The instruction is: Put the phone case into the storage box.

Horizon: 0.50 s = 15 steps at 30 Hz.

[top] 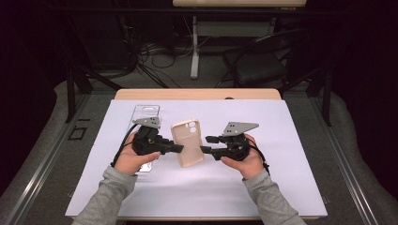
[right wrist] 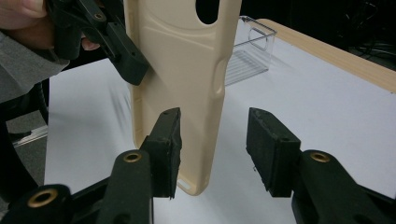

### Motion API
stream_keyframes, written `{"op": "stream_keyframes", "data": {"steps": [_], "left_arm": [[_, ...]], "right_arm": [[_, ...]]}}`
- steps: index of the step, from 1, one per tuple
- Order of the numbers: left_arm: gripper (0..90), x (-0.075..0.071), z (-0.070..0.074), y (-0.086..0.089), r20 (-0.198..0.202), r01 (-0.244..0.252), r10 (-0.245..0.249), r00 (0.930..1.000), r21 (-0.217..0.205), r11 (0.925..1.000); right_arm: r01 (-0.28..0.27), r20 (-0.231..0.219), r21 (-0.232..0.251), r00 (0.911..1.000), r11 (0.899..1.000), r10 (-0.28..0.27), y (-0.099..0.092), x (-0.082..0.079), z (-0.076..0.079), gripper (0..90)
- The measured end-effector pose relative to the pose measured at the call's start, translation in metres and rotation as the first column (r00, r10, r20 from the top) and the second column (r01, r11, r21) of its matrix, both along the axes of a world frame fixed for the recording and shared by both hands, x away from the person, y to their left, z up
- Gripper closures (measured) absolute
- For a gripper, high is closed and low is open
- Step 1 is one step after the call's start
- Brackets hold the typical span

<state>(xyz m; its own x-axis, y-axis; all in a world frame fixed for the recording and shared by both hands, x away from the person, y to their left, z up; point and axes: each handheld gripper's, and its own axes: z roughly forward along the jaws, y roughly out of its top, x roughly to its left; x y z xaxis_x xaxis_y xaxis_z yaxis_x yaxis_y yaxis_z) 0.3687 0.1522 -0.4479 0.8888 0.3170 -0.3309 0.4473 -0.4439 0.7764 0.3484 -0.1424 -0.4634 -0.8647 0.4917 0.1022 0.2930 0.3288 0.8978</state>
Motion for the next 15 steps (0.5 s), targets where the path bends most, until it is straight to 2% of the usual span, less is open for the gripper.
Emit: {"op": "stream_keyframes", "data": {"steps": [15], "left_arm": [[80.2, -0.0032, 0.0002, -0.0057, -0.002, 0.05, -0.05, 0.9988, 0.005, 0.9988]], "right_arm": [[-0.057, -0.036, 0.006, 0.9977, 0.998, 0.057, 0.0023, -0.0015, -0.0014, 67.6]]}}
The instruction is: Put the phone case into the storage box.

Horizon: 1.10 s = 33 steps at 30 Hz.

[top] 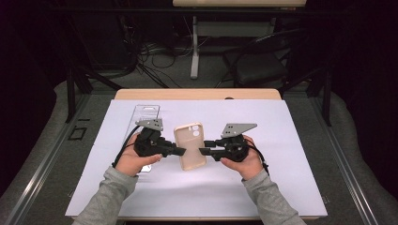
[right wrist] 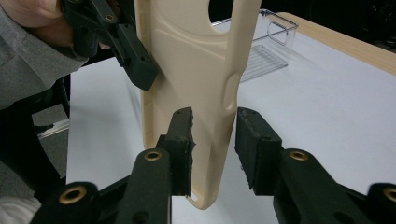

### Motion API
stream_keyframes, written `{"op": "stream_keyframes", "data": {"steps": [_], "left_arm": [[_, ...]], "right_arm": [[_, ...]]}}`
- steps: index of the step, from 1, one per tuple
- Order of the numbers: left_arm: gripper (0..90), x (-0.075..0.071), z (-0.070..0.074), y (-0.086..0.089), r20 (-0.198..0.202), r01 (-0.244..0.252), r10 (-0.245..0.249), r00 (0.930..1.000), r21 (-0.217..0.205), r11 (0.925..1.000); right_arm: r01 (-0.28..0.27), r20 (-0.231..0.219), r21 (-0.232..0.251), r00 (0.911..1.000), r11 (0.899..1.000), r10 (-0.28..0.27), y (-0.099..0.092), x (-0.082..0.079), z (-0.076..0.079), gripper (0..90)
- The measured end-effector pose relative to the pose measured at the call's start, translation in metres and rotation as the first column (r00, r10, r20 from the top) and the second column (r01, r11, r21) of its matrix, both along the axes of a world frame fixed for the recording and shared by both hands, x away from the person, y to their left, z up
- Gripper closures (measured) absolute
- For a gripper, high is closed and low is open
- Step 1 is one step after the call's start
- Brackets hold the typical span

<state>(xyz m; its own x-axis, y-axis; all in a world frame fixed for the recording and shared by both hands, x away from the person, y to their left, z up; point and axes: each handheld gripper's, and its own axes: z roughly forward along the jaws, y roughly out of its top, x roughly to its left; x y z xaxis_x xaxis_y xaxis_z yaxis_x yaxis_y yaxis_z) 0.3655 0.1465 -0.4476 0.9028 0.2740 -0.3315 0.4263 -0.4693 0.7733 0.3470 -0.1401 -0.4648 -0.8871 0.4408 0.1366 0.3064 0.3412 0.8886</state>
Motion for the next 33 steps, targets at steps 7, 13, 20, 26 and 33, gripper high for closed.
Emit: {"op": "stream_keyframes", "data": {"steps": [7, 13, 20, 26, 33], "left_arm": [[80.2, -0.0001, 0.0, -0.0004, -0.003, 0.012, -0.012, 0.9999, -0.009, 0.9999], [80.1, 0.0002, -0.0007, -0.0007, -0.007, 0.017, -0.017, 0.9998, -0.01, 0.9998], [80.2, 0.0003, -0.0013, -0.0009, -0.008, 0.021, -0.021, 0.9998, -0.01, 0.9997], [80.2, -0.0001, -0.0016, -0.0019, -0.007, 0.027, -0.027, 0.9996, -0.008, 0.9996], [80.1, 0.0, -0.0018, -0.0019, -0.005, 0.029, -0.029, 0.9996, -0.008, 0.9995]], "right_arm": [[-0.014, -0.015, 0.009, 0.9998, 1.0, 0.014, -0.0004, 0.0008, -0.0009, 70.4], [-0.021, -0.026, 0.012, 0.9994, 1.0, 0.021, -0.0001, 0.0013, -0.0018, 73.0], [-0.022, -0.041, 0.026, 0.9989, 0.999, 0.024, -0.0014, 0.0026, -0.0022, 75.0], [-0.023, -0.048, 0.033, 0.9985, 0.999, 0.025, -0.0012, 0.0033, -0.0033, 75.7], [-0.025, -0.058, 0.04, 0.9979, 0.999, 0.027, -0.0024, 0.0041, -0.0036, 78.3]]}}
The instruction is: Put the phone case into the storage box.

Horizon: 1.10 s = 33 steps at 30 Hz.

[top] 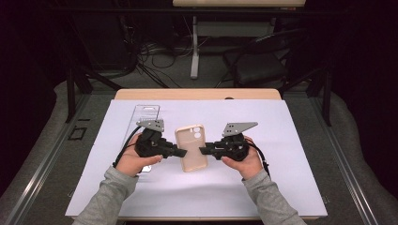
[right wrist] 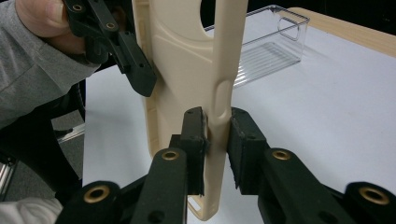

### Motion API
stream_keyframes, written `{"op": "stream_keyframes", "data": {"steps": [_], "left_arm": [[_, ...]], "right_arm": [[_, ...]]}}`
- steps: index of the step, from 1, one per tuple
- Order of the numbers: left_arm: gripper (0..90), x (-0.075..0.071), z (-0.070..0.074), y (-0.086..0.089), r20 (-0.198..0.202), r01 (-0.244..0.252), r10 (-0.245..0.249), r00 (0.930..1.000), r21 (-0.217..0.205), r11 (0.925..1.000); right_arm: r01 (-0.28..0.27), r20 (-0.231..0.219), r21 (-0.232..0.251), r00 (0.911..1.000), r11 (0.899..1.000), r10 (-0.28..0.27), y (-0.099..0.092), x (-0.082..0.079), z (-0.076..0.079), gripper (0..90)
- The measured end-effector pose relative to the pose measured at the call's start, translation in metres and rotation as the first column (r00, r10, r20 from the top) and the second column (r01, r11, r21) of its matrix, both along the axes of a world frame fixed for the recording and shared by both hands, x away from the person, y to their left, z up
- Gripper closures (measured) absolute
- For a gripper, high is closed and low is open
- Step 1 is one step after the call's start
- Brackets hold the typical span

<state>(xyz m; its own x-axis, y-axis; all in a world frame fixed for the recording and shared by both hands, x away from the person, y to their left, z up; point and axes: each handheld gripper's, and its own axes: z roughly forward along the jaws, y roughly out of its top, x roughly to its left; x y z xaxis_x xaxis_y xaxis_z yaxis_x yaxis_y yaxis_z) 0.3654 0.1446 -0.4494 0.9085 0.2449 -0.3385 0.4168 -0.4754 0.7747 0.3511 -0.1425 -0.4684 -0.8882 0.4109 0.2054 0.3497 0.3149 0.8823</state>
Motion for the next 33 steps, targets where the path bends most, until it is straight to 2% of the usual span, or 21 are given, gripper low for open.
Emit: {"op": "stream_keyframes", "data": {"steps": [21, 33], "left_arm": [[80.1, 0.0006, -0.001, -0.0004, -0.005, 0.009, -0.009, 1.0, 0.0, 1.0], [80.0, 0.0004, -0.001, -0.0009, -0.007, 0.008, -0.008, 0.9999, -0.001, 1.0]], "right_arm": [[-0.016, -0.028, 0.022, 0.9995, 1.0, 0.016, -0.0026, 0.0036, -0.0032, 80.5], [-0.026, -0.022, 0.022, 0.9994, 0.999, 0.026, -0.0036, 0.0043, -0.0036, 80.9]]}}
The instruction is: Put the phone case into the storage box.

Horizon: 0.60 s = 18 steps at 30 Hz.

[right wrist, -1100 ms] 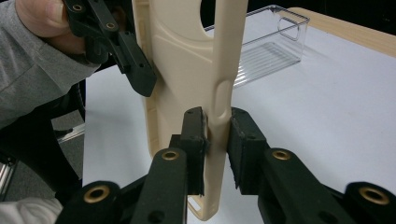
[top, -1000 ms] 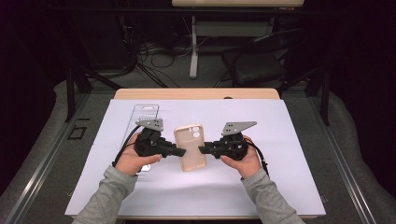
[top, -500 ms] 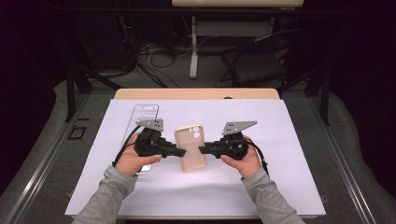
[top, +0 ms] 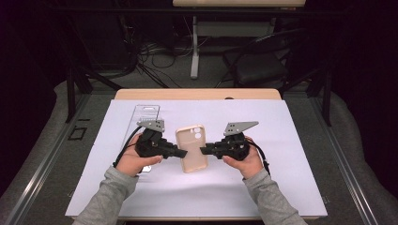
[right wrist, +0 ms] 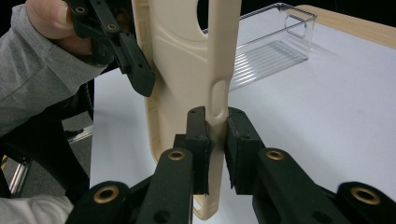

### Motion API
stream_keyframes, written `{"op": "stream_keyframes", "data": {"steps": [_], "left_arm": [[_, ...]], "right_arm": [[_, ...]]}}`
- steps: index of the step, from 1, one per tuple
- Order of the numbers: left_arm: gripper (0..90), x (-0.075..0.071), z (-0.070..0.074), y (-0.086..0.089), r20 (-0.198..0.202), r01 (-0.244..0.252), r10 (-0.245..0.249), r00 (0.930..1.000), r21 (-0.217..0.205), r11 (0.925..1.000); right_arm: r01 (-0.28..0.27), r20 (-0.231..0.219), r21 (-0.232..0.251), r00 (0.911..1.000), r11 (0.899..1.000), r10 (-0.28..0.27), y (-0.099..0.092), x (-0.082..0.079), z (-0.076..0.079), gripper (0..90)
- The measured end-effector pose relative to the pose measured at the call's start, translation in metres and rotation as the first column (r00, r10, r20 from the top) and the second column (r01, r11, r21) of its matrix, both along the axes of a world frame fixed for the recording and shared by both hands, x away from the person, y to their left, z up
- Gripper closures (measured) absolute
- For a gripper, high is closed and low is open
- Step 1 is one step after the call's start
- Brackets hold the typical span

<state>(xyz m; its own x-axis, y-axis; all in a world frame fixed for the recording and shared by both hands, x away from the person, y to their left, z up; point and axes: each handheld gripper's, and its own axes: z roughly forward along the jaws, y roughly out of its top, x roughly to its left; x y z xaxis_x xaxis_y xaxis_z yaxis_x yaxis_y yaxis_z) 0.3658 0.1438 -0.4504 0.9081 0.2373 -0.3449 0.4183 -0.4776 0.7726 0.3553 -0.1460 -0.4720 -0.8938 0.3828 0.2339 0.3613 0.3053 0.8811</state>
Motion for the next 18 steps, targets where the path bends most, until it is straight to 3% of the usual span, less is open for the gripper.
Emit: {"op": "stream_keyframes", "data": {"steps": [18], "left_arm": [[80.0, 0.0006, -0.0004, 0.0002, -0.004, -0.005, 0.005, 1.0, 0.002, 1.0]], "right_arm": [[0.006, 0.001, -0.001, 1.0, 1.0, -0.006, 0.0001, -0.0002, -0.0002, 81.0]]}}
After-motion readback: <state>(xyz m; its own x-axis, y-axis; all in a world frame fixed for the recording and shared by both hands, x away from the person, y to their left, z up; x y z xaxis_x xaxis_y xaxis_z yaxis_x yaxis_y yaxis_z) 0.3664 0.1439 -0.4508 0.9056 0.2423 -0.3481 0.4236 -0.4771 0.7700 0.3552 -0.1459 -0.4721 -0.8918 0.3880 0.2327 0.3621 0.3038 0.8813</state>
